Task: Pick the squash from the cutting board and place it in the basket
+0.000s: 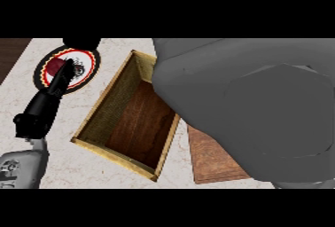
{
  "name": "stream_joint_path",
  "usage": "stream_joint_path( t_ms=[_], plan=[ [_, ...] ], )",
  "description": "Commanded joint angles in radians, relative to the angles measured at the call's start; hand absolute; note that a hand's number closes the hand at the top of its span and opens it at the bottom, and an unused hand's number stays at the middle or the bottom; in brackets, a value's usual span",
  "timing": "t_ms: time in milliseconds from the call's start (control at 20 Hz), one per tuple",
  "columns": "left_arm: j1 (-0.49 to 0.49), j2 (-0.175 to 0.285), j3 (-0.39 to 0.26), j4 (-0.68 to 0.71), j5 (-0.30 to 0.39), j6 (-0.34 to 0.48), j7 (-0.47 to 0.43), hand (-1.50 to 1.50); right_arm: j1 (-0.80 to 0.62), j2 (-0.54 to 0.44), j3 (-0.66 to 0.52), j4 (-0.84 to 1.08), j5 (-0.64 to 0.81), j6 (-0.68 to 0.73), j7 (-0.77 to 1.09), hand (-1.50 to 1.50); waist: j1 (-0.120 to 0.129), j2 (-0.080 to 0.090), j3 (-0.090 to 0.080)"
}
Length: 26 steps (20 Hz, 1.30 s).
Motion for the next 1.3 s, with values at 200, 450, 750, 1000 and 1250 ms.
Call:
stream_joint_path(
  t_ms=[200,450,750,1000,1250],
  plan=[
    [0.031,-0.001,0.007,0.014,-0.011,0.01,-0.015,0.0,-0.035,0.008,0.101,0.156,0.0,0.1,0.194,1.5,-0.022,-0.005,0.001],
    [-0.002,0.037,0.041,-0.006,0.023,-0.021,0.006,0.0,-0.076,0.007,0.157,0.229,0.021,0.172,0.183,1.5,-0.021,-0.008,0.001],
    [0.019,0.015,0.021,0.001,0.012,-0.019,-0.022,0.0,-0.078,0.007,0.095,0.304,-0.083,0.164,0.137,-1.5,-0.015,-0.002,0.002],
    [0.017,0.003,0.025,0.002,0.009,-0.004,-0.015,0.0,-0.04,0.008,0.131,0.207,-0.178,0.088,0.183,-1.5,-0.019,-0.005,0.002],
    [0.029,0.014,0.023,-0.062,0.011,-0.013,0.038,0.0,-0.018,0.008,0.057,0.164,-0.095,-0.138,0.107,-1.5,-0.014,-0.006,0.003]
  ],
)
